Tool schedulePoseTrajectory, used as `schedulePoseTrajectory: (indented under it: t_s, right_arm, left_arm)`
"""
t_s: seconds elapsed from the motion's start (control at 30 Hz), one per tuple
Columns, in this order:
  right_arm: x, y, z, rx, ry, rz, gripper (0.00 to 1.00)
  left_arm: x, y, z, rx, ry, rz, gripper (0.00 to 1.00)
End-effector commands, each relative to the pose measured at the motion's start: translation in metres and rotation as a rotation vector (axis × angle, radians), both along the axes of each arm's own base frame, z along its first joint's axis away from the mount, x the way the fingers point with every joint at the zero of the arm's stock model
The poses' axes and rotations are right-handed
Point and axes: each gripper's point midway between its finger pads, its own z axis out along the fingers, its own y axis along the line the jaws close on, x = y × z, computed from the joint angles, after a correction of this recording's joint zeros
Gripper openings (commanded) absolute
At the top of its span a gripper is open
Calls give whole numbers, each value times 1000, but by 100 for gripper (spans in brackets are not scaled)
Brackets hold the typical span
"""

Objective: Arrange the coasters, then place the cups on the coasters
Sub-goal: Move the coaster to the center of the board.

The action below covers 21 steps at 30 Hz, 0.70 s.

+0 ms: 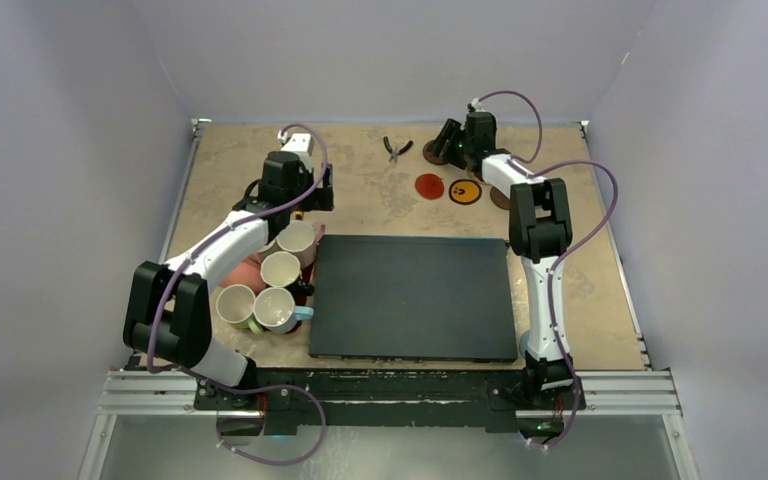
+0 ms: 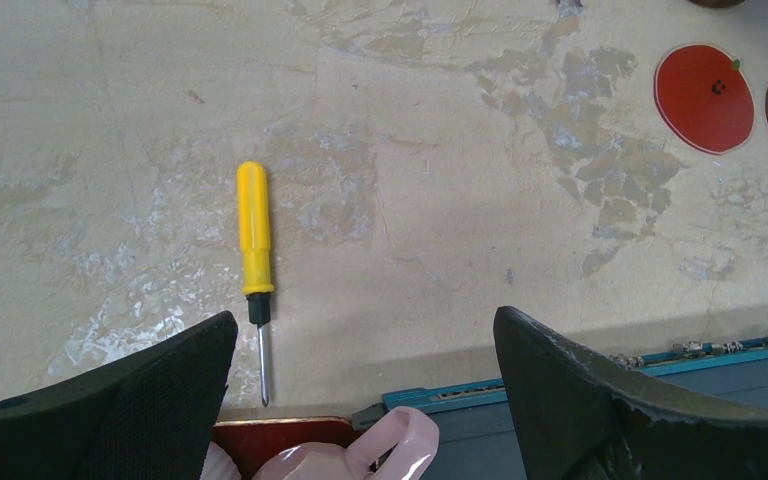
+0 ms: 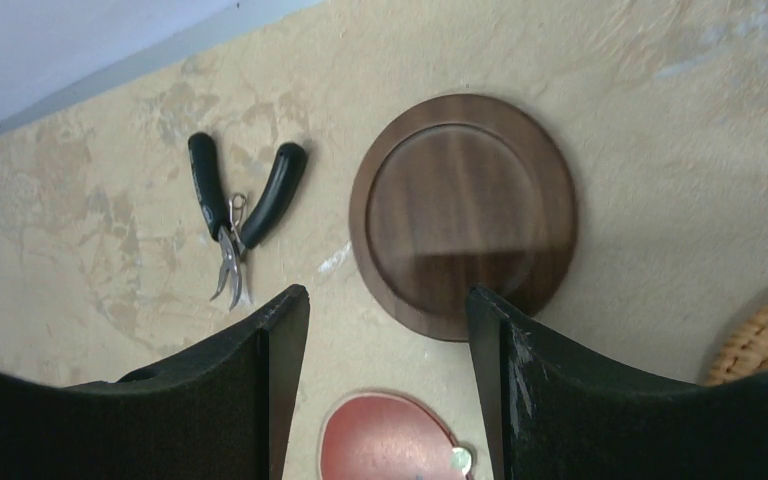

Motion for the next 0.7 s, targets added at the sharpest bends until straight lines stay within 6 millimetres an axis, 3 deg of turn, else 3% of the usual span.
schedulePoseTrajectory:
  t_s: [0.0, 0.27, 0.67]
  right_arm:
    - [-58, -1, -65, -81, 252, 36, 63]
    - [-71, -13, -66, -131, 269, 4, 63]
    - [-75, -26, -58, -193, 269, -40, 63]
  left_arm:
    - [5, -6, 32, -37, -83, -9, 94]
    - [5, -5, 35, -37, -90, -6, 94]
    - [4, -4, 37, -39, -97, -5, 94]
